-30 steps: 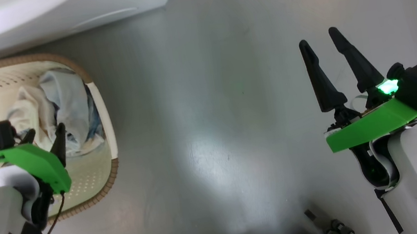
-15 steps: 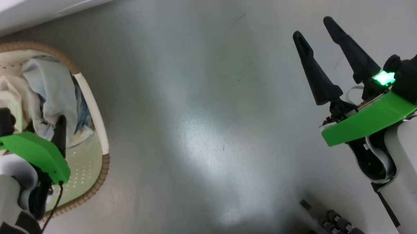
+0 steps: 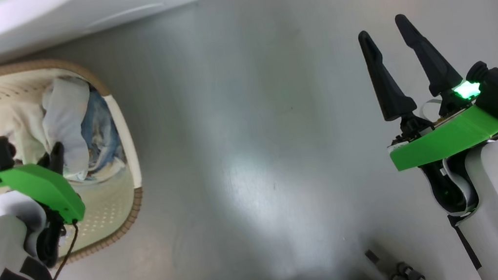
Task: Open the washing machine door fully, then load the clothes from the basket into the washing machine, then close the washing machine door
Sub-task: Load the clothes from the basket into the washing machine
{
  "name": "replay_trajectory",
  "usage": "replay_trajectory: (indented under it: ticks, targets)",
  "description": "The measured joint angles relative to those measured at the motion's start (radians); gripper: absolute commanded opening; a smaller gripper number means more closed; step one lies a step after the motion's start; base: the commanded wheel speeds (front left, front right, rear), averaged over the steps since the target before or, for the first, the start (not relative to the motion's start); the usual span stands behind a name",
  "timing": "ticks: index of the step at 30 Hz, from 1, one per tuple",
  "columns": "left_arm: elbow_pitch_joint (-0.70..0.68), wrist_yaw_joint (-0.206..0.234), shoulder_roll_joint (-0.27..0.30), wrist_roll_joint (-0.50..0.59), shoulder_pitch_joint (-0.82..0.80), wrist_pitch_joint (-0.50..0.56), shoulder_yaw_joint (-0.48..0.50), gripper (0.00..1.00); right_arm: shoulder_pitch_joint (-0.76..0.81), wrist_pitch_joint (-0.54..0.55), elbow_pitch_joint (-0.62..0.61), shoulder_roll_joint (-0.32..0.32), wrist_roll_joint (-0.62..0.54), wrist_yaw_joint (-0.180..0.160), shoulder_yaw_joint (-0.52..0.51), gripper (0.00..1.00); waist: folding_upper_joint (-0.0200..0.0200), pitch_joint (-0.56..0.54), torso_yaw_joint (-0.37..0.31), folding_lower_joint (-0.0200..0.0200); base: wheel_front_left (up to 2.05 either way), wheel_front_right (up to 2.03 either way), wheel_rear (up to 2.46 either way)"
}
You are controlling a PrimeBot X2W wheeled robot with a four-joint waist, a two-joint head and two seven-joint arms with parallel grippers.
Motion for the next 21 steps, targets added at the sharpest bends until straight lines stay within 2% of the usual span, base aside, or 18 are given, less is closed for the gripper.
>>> replay_trajectory:
  ticks: [8,12,15,16,21]
  targets:
    - [0.012,0.0,0.001,-0.077,0.067,-0.082,0.006,0.0,0.039,0.0,0.025,-0.011,0.001,0.0,-0.015,1.0,0.0,-0.1,0.031,0.0,0.0,0.0,0.0]
    - [-0.001,0.0,0.003,-0.076,0.098,-0.083,0.017,0.0,0.065,0.0,0.038,-0.018,0.001,0.0,-0.019,1.0,0.0,-0.144,0.044,0.0,0.0,0.0,0.0]
    - [-0.033,0.0,0.011,-0.04,0.12,-0.083,0.075,0.0,0.079,0.0,0.046,-0.029,0.003,0.0,-0.024,1.0,0.0,-0.188,0.057,0.0,0.0,0.0,0.0]
    - [-0.06,0.0,0.014,-0.005,0.141,-0.083,0.122,0.0,0.093,0.0,0.054,-0.036,0.004,0.0,-0.028,1.0,0.0,-0.219,0.065,0.0,0.0,0.0,0.0]
    - [-0.113,0.0,0.014,0.104,0.242,-0.083,0.238,0.0,0.15,0.0,0.074,-0.047,0.006,0.0,-0.032,1.0,0.0,-0.299,0.086,0.0,0.0,0.0,0.0]
